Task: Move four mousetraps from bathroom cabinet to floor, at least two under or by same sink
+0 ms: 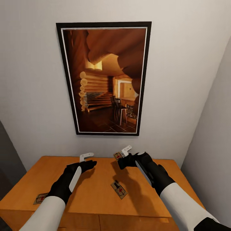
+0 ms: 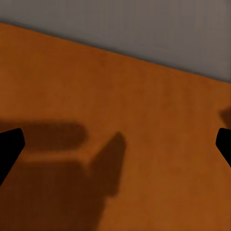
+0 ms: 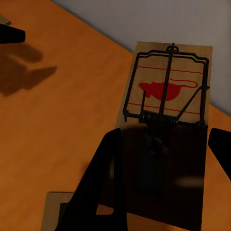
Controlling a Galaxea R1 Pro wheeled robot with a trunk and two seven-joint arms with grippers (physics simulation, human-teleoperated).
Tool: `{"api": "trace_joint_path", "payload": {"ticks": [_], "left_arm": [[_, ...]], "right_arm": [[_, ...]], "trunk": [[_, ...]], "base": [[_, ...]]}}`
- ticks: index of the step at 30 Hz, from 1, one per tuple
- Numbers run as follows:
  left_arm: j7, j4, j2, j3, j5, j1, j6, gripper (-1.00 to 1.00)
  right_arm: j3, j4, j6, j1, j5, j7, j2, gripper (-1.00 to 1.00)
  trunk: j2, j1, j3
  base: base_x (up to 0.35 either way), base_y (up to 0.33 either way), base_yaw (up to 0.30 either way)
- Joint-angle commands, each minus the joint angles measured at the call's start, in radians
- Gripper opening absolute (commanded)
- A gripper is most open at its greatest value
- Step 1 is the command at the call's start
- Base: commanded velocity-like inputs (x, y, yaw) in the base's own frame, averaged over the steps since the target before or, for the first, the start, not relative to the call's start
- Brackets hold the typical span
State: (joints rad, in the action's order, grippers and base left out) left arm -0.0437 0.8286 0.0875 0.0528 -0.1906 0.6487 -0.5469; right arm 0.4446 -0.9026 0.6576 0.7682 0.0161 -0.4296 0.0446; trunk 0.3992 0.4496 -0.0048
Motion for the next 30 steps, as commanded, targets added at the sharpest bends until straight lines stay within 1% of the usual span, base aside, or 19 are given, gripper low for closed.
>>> {"api": "trace_joint_path", "payload": {"ticks": [1,7,19,24,30], "left_arm": [[-0.004,0.001,0.001,0.002,-0.010,0.000,-0.005,1.00],[-0.003,0.002,0.000,0.002,-0.010,0.000,-0.005,1.00],[-0.002,0.003,0.000,0.002,-0.010,0.000,-0.005,1.00],[-0.002,0.002,0.000,0.002,-0.010,0.000,-0.006,1.00],[-0.002,0.002,0.001,0.000,-0.010,0.000,-0.008,1.00]], "right_arm": [[0.000,-0.001,0.005,0.000,0.001,-0.001,0.000,-1.00],[0.000,-0.001,0.005,0.000,0.001,-0.001,0.000,-1.00],[0.000,-0.001,0.005,0.000,0.002,-0.001,0.000,-1.00],[0.000,0.000,0.005,0.000,0.002,-0.001,0.000,-1.00],[0.000,0.001,0.005,0.000,0.004,0.000,0.000,-1.00]], "trunk": [[0.001,0.000,-0.001],[0.001,0.000,-0.001],[0.001,0.000,-0.001],[0.001,0.000,-0.001],[0.001,0.000,-0.001]], "base": [[0.004,-0.004,0.009],[0.001,-0.001,0.083],[0.000,0.000,0.245],[-0.023,-0.015,0.052],[-0.187,-0.172,0.008]]}}
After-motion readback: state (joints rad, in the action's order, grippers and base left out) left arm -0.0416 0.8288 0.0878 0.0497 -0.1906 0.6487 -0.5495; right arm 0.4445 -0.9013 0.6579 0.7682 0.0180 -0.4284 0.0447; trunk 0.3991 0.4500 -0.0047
